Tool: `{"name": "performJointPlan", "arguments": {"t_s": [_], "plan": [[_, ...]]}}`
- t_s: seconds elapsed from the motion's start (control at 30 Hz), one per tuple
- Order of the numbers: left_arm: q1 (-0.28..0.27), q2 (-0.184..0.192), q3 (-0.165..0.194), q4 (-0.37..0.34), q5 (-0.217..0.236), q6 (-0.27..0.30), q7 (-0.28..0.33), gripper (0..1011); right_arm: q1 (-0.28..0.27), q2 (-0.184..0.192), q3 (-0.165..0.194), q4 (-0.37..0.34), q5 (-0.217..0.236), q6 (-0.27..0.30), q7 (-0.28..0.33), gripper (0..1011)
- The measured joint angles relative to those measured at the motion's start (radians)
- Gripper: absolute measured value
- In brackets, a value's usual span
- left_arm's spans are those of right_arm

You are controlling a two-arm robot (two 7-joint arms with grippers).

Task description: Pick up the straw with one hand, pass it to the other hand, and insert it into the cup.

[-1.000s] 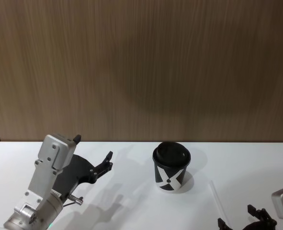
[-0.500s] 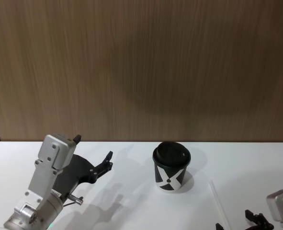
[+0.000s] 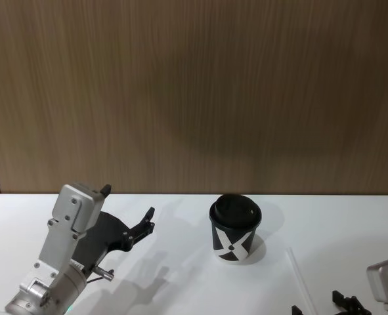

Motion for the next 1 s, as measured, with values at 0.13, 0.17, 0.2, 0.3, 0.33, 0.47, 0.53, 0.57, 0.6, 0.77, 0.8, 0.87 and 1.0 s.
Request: {"name": "performJointPlan", "arguments": {"t_s": [0.13,0.17,0.2,0.3,0.33,0.47,0.53,0.57,0.6,0.77,0.8,0.87,1.0], "plan": [[0.0,0.0,0.0,0.0,0.0,0.0,0.0,1003,-0.005,-0.014,0.006,-0.007,0.011,0.009,0.0,1001],[0.0,0.0,0.0,0.0,0.0,0.0,0.0,1003,-0.007,-0.018,0.008,-0.009,0.014,0.013,0.0,1001],[0.0,0.0,0.0,0.0,0.0,0.0,0.0,1003,-0.008,-0.02,0.009,-0.011,0.016,0.015,0.0,1001],[0.0,0.0,0.0,0.0,0.0,0.0,0.0,1003,-0.012,-0.026,0.011,-0.015,0.019,0.021,0.002,1001],[0.0,0.0,0.0,0.0,0.0,0.0,0.0,1003,-0.013,-0.028,0.012,-0.017,0.021,0.024,0.004,1001],[0.0,0.0,0.0,0.0,0.0,0.0,0.0,1003,-0.016,-0.03,0.013,-0.021,0.022,0.031,0.007,1001],[0.0,0.0,0.0,0.0,0.0,0.0,0.0,1003,-0.016,-0.031,0.013,-0.023,0.022,0.035,0.011,1001],[0.0,0.0,0.0,0.0,0.0,0.0,0.0,1003,-0.016,-0.031,0.013,-0.024,0.022,0.037,0.012,1001],[0.0,0.0,0.0,0.0,0.0,0.0,0.0,1003,-0.016,-0.03,0.013,-0.024,0.021,0.039,0.013,1001],[0.0,0.0,0.0,0.0,0.0,0.0,0.0,1003,-0.014,-0.027,0.009,-0.026,0.016,0.049,0.022,1001],[0.0,0.0,0.0,0.0,0.0,0.0,0.0,1003,-0.013,-0.027,0.008,-0.026,0.015,0.05,0.023,1001],[0.0,0.0,0.0,0.0,0.0,0.0,0.0,1003,-0.012,-0.027,0.007,-0.026,0.013,0.053,0.026,1001],[0.0,0.0,0.0,0.0,0.0,0.0,0.0,1003,-0.007,-0.028,0.005,-0.026,0.011,0.062,0.031,1001]]}}
